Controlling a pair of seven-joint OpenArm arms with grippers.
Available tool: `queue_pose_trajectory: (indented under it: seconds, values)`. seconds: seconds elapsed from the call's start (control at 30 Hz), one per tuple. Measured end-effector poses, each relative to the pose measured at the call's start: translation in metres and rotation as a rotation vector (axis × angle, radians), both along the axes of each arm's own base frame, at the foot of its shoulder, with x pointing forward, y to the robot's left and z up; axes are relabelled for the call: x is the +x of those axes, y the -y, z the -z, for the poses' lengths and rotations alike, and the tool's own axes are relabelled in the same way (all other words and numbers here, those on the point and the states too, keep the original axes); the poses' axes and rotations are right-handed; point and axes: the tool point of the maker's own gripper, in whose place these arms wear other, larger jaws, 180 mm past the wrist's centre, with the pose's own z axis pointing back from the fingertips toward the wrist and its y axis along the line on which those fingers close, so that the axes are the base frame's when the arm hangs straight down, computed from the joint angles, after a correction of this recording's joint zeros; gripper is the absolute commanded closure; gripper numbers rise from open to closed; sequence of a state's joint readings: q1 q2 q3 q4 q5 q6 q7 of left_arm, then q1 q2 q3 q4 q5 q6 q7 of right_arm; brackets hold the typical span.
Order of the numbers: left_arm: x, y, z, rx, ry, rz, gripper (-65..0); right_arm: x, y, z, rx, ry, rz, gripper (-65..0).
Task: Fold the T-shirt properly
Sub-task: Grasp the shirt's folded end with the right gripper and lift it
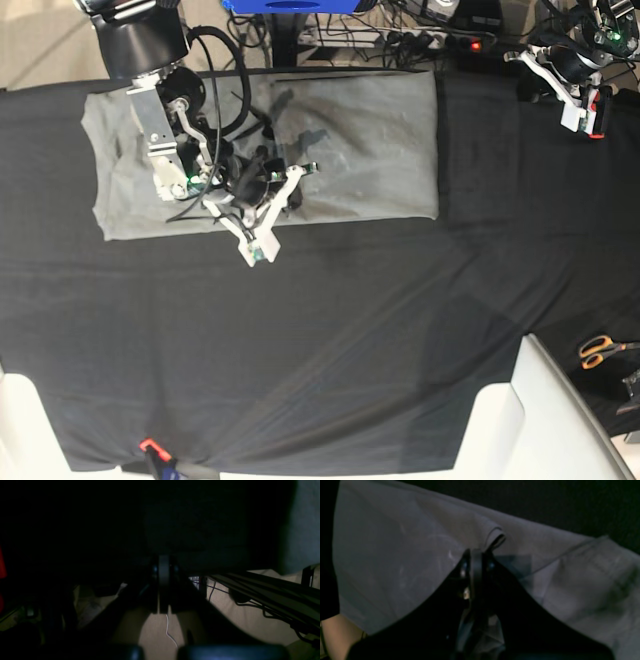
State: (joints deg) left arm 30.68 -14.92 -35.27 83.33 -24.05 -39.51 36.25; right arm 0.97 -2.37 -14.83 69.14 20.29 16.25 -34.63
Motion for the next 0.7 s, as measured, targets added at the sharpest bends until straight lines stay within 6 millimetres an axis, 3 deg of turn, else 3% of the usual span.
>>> queue_pose_trajectory:
  seconds: [0.4,0.5,0.7]
  values:
    - [0.000,0.000,0.000,0.000,0.000,0.000,0.0,-0.027,0.000,-0.008,0.012,-0.003,0.002,-0.3]
    - [0.000,0.000,0.000,0.001,0.000,0.001,0.0,-0.033,0.010,-0.004,0.017,-0.023,0.043,-0.3]
    - [0.000,0.001,0.000,-0.001,0.000,-0.001,0.0,-0.025,0.016,-0.007,0.010,-0.007,0.057,-0.5]
